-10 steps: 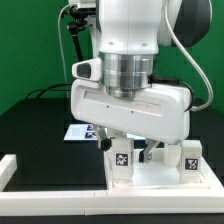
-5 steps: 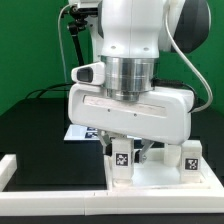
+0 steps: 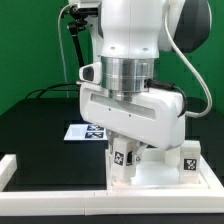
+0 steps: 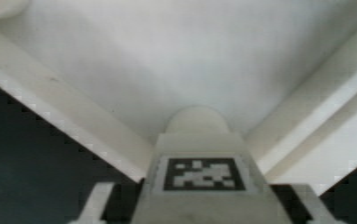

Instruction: Assemble square table

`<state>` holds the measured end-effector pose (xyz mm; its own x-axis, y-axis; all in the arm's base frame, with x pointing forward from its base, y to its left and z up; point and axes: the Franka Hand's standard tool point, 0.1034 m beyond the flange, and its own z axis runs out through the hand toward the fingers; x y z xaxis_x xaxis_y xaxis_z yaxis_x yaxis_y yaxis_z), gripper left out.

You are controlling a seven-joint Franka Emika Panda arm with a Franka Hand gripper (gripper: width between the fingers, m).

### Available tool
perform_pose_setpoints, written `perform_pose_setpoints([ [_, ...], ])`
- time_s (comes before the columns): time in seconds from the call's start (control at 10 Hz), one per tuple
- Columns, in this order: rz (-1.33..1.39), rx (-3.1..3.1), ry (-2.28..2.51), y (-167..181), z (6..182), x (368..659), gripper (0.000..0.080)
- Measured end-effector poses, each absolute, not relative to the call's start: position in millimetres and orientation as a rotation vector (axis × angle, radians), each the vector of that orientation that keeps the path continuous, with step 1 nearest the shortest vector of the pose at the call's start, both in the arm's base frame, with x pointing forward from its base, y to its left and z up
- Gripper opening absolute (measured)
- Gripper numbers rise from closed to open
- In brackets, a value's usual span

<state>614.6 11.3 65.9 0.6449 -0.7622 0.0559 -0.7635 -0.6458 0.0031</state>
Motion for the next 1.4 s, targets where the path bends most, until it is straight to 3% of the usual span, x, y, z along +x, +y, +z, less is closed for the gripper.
perform_pose_setpoints([
  [0.6, 0.095, 2.12, -2.507, 5.7, 63.2, 623.8, 0.0284],
  [0.9, 0.074, 1.944, -2.691, 5.5, 62.5, 624.3, 0.0284],
  [1.0, 0.078, 1.983, -2.661, 5.4, 62.3, 624.2, 0.0411],
  [1.1, 0.092, 2.073, -2.585, 5.3, 63.1, 624.4, 0.0411],
  [1.2, 0.112, 2.282, -2.392, 6.6, 65.2, 625.3, 0.0557],
  [1.3, 0.126, 2.449, -2.199, 8.3, 65.8, 625.6, 0.0624],
  [1.4, 0.123, 2.632, -1.928, 11.0, 64.6, 623.2, 0.0643],
])
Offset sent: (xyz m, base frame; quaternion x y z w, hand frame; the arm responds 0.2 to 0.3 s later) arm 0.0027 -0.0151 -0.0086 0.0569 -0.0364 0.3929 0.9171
